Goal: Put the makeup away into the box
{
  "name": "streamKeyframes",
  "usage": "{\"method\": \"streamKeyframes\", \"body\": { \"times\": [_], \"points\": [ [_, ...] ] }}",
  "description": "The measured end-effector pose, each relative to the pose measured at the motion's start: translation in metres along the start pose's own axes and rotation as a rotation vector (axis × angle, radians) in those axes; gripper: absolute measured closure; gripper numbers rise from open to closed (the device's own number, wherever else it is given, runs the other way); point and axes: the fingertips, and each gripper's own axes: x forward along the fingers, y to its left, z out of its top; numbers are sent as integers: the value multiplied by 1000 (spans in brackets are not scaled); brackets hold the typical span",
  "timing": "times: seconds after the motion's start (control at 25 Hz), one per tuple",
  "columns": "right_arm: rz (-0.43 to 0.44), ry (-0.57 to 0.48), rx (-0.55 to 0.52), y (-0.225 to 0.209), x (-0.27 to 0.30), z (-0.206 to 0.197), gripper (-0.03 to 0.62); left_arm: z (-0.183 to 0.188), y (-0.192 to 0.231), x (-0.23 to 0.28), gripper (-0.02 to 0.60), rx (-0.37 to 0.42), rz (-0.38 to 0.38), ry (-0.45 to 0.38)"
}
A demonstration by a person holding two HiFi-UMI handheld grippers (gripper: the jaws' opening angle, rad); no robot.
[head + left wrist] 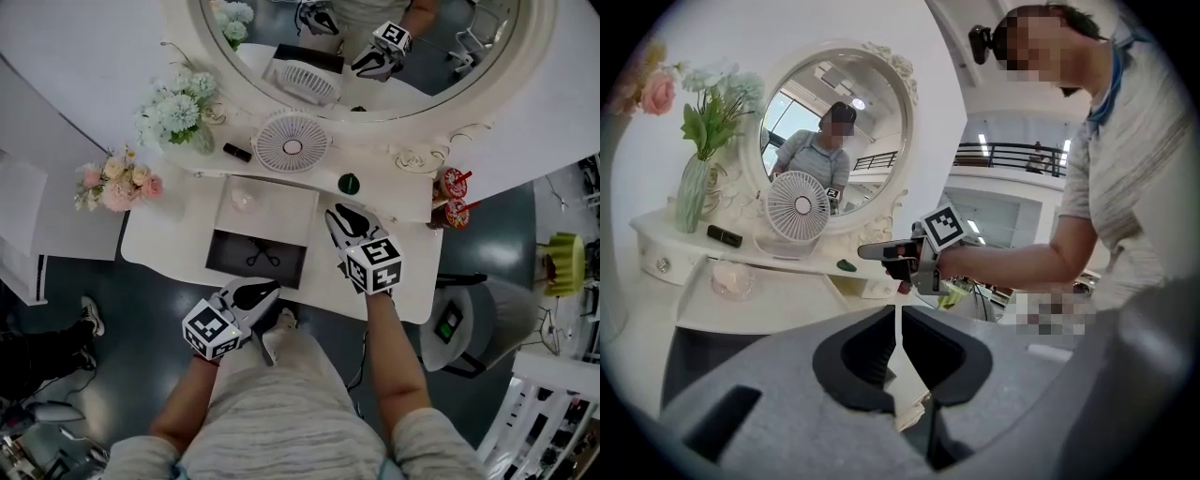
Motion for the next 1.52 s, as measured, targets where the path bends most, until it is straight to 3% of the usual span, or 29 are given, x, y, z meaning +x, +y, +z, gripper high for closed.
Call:
{"method": "streamKeyframes", "body": {
  "times": [0.72,1.24,1.52],
  "points": [
    [-260,124,97,-89,34,-17,539,5,12,2,566,-2,-3,5],
    [-312,238,91,-106,52,-37,539,1,11,-1,566,-1,-4,18],
    [-321,229,111,-107,53,-38,539,1,13,-3,566,-1,2,21]
  ]
}}
